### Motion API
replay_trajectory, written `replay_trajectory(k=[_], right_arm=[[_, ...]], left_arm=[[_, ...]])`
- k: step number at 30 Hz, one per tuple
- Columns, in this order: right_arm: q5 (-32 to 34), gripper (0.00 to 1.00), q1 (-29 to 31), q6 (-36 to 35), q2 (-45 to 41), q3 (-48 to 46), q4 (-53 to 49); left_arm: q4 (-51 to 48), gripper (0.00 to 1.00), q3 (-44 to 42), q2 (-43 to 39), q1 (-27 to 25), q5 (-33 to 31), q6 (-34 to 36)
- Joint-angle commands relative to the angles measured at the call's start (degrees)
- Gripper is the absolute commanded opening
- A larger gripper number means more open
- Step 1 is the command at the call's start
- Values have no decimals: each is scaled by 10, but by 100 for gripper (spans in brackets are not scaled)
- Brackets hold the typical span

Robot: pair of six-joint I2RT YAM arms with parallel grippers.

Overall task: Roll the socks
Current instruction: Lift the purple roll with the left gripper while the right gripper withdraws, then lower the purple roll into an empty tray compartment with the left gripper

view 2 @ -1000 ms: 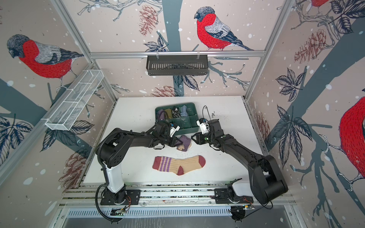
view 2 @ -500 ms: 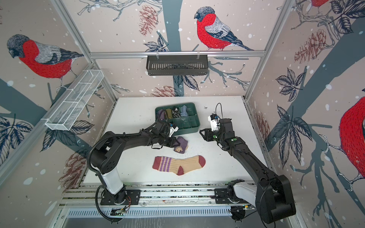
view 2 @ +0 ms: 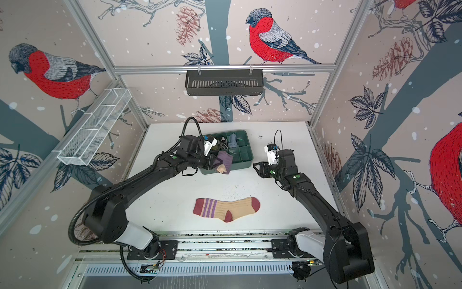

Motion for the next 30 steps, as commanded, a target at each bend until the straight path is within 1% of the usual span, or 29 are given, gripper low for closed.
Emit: replay_trajectory(k=[1, 5, 8, 11, 16, 18, 20, 25, 30], right_arm=[[-5, 46, 1, 11, -3, 1, 24], [-8, 46, 5, 13, -2, 0, 28], [-10, 46, 7, 14, -3, 0, 30], [-11, 46, 7, 15, -3, -1, 34], [-12, 46, 11, 17, 1, -4, 40], [-11, 46, 10, 18, 3, -5, 41], [-11, 46, 11, 17, 5, -3, 41], [-9, 46, 11, 17, 5, -5, 42], [-8, 46, 11, 16, 8, -5, 41]], left_arm=[[-16, 0, -2, -18, 22, -43, 8], [29, 0, -31, -29, 57, -38, -10], [68, 0, -52, -23, 79, -4, -25], [104, 0, -70, -17, 94, 19, -41], [156, 0, -106, -12, 120, 28, -66], [177, 0, -115, -1, 132, 50, -75], [187, 0, -119, 13, 138, 59, -78], [195, 0, -125, 31, 147, 57, -79], [154, 0, -102, 50, 149, 13, -54]])
